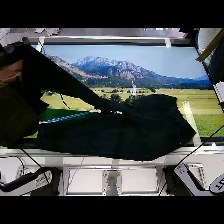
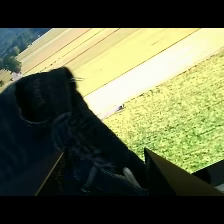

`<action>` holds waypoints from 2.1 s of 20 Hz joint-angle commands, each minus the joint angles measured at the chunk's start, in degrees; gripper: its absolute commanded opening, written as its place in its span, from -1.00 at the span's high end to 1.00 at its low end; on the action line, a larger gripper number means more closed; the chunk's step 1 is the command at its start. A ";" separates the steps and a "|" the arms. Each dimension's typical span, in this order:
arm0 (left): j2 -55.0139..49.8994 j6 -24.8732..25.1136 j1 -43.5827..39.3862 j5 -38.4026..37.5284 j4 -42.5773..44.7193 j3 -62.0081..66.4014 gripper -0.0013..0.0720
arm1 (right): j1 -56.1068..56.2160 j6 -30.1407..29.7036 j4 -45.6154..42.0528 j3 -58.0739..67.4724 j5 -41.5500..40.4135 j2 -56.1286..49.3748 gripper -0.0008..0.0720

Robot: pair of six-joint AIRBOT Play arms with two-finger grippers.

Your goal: Fold the clothes and pants, and hang the long-sleeved shirts on hangers.

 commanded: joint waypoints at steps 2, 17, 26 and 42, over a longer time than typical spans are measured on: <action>-2.43 -1.25 -0.98 6.14 0.17 0.55 0.92 | 0.04 0.28 0.07 -0.13 0.07 -0.52 -0.45; -1.95 -7.61 2.34 -29.94 28.39 -21.24 -0.71 | 21.62 4.96 1.49 -0.96 -10.43 -19.87 -0.45; -15.47 -18.45 2.69 -29.46 22.08 1.09 -0.69 | 25.88 5.97 1.40 2.67 -14.29 -26.36 -0.45; -40.61 -15.63 15.19 -34.64 -0.66 18.86 -0.60 | 25.86 4.50 0.48 2.67 -12.63 -26.38 -0.45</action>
